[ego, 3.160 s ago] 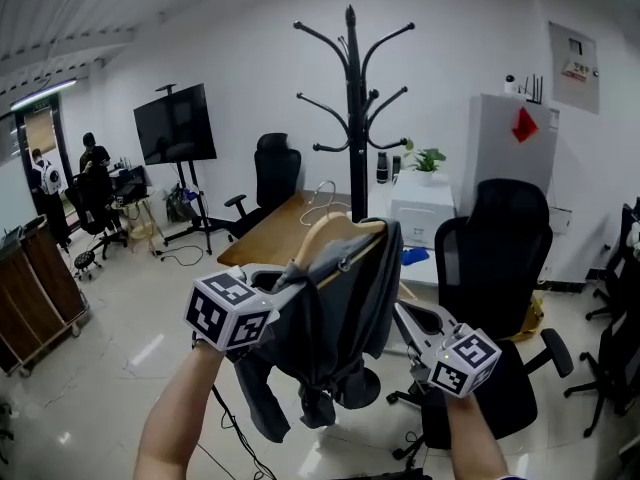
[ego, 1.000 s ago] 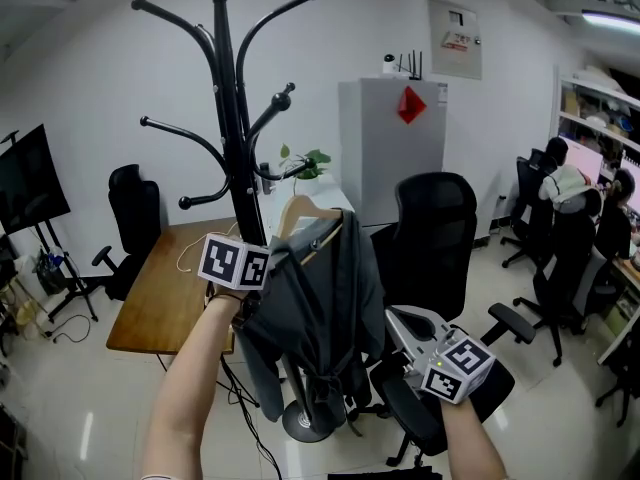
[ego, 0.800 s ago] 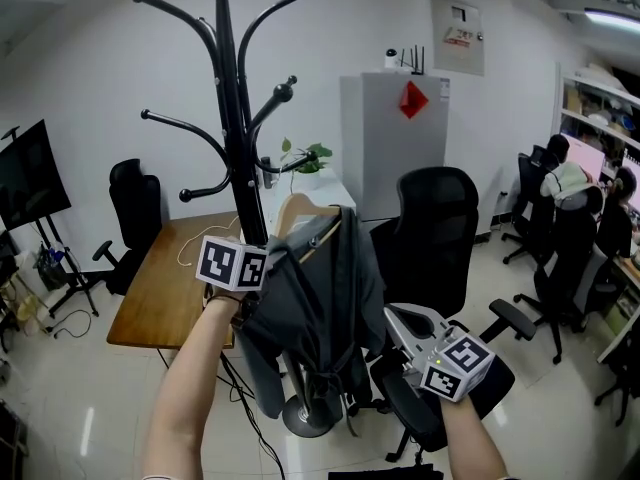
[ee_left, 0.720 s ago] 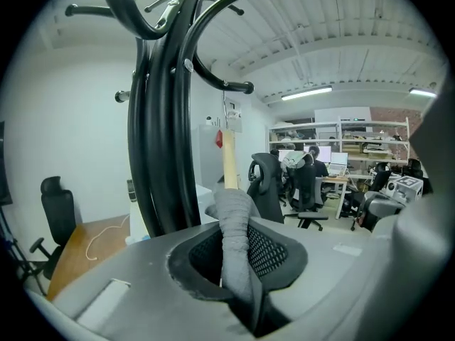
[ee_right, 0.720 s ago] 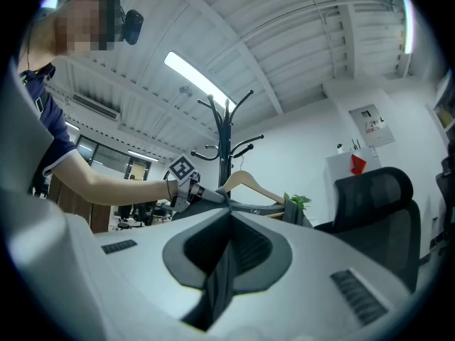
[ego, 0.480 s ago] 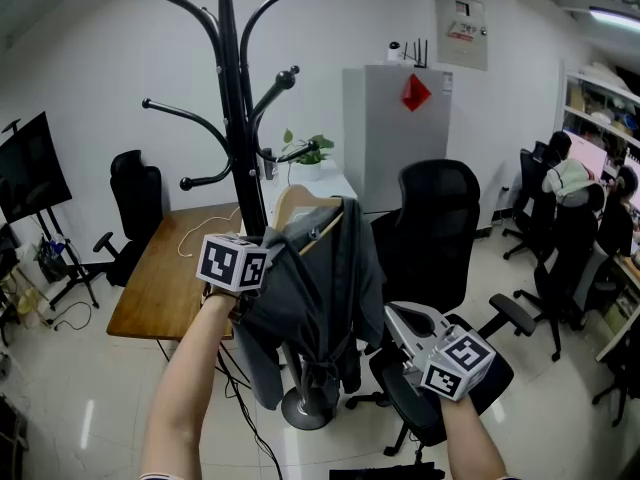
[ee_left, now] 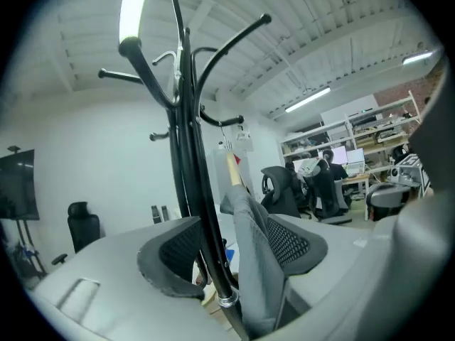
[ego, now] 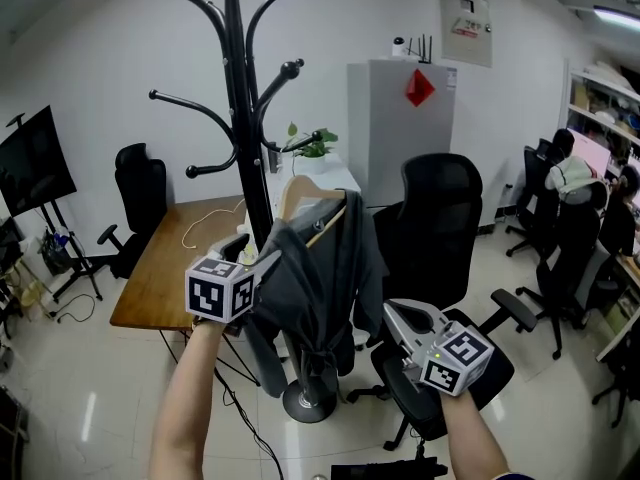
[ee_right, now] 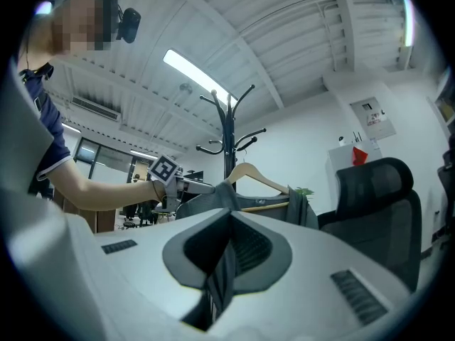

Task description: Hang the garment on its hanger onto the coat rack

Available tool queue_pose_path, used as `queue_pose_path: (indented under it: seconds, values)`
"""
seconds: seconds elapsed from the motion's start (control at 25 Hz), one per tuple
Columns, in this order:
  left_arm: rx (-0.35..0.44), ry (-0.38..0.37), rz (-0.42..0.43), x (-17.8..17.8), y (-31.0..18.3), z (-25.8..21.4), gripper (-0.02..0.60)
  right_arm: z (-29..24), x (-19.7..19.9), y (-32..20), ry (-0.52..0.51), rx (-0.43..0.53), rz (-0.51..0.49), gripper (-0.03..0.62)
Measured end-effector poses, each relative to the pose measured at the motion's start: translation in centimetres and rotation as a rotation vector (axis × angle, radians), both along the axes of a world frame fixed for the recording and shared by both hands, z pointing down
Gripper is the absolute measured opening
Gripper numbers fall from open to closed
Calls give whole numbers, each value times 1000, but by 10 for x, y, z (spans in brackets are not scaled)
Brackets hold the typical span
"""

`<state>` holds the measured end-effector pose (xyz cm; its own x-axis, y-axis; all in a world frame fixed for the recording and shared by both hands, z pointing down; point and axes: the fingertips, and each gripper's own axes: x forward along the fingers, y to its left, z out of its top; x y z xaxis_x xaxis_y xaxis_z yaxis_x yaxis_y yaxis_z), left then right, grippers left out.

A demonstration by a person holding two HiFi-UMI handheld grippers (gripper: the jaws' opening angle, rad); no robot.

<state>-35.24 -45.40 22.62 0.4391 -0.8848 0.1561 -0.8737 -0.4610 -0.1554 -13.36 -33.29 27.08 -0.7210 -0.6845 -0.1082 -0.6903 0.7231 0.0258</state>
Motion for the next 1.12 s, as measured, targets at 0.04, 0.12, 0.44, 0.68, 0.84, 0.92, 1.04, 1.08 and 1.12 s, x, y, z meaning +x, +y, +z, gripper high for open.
queue_pose_path:
  seconds: [0.04,0.12,0.44,0.68,0.84,0.92,1.04,1.08,1.12]
  values:
    - [35,39,-17,-5,11,-5,302,1,-1,0,2,-1,-4,5]
    - [97,123,-41,-11,36,-13,263,1,-4,0,6,-2,-15,5]
    - [158,214,-72,-3,113,14,2,14,-28,-1,22,-37,-86,5]
    - [-3,297,-23,21,138,88,2,30,-48,5,40,-65,-134,3]
    - [-66,330,-16,29,147,114,2,39,-53,10,40,-85,-143,3]
    - [-71,331,-13,31,148,114,2,39,-53,11,40,-87,-144,3]
    - [-71,332,-5,34,148,113,2,40,-51,11,36,-88,-138,3]
    - [-72,331,-3,36,148,113,2,40,-51,11,34,-88,-136,3]
    - [-74,331,-1,37,149,114,2,41,-51,11,33,-88,-133,3]
